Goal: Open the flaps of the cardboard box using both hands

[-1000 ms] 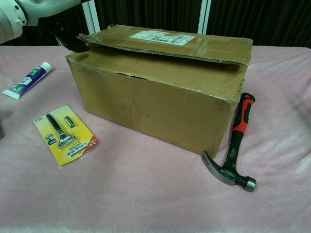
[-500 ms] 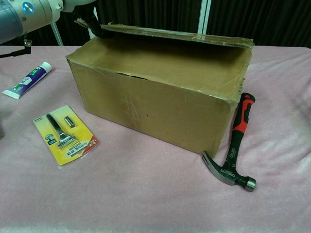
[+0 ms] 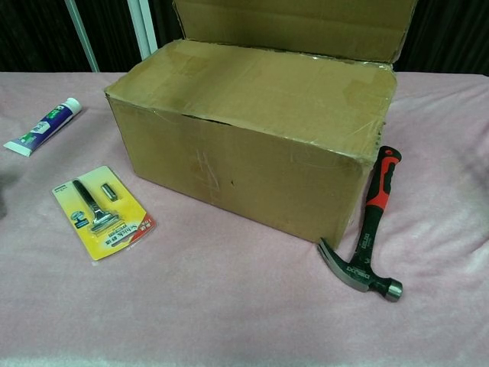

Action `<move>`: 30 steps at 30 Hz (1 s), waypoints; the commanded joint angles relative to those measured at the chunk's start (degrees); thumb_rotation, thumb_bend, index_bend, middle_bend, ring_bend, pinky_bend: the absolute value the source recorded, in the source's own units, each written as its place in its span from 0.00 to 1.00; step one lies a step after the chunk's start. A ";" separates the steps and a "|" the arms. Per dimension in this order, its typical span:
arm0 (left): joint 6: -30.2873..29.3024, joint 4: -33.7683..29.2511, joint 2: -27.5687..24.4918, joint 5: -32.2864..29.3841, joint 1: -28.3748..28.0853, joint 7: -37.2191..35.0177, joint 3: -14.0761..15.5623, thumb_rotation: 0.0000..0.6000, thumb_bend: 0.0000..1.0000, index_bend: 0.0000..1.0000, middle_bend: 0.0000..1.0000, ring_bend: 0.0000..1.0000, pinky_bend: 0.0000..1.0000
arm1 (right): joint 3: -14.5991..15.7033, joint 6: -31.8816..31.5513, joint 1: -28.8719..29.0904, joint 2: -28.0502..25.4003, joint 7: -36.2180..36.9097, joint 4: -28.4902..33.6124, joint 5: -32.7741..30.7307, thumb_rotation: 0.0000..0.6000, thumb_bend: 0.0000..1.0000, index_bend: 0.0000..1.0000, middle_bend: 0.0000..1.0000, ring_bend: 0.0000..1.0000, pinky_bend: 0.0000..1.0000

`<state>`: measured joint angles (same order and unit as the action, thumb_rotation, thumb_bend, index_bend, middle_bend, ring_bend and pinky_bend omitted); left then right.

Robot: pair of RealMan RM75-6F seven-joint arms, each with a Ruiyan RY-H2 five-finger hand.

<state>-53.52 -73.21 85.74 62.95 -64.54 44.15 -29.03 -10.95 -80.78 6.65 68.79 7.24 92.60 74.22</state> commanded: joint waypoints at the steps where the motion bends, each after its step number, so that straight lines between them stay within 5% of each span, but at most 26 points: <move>1: 3.68 10.42 3.86 -1.82 -6.97 1.05 -1.54 1.00 0.29 0.00 0.00 0.00 0.00 | -0.23 0.35 0.05 -0.17 0.48 0.19 -0.49 1.00 0.20 0.00 0.02 0.02 0.23; 8: 6.68 24.69 10.99 -5.76 -13.59 0.23 -2.01 1.00 0.29 0.00 0.00 0.00 0.00 | -0.60 1.00 0.04 -0.58 1.37 0.50 -1.50 1.00 0.20 0.00 0.02 0.02 0.23; 15: 6.94 23.59 10.23 -5.45 -12.40 -4.04 -0.11 1.00 0.29 0.00 0.00 0.00 0.00 | -0.64 1.50 0.04 -0.82 2.09 0.59 -1.82 1.00 0.20 0.00 0.02 0.02 0.23; 23: -1.00 2.36 -1.11 -4.74 -0.96 -8.09 2.33 1.00 0.22 0.00 0.00 0.00 0.00 | -0.97 0.80 0.04 -1.28 1.56 0.99 -1.50 1.00 0.20 0.00 0.02 0.02 0.23; 30: -12.25 -20.72 -14.65 -1.94 14.96 -11.78 8.47 1.00 0.20 0.00 0.00 0.00 0.00 | -3.16 -0.11 0.88 -2.58 -0.13 4.12 -2.44 1.00 0.23 0.00 0.02 0.02 0.23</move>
<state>-58.23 -82.40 79.51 58.95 -59.41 35.53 -24.90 -13.59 -80.68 7.22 66.64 7.63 95.97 71.95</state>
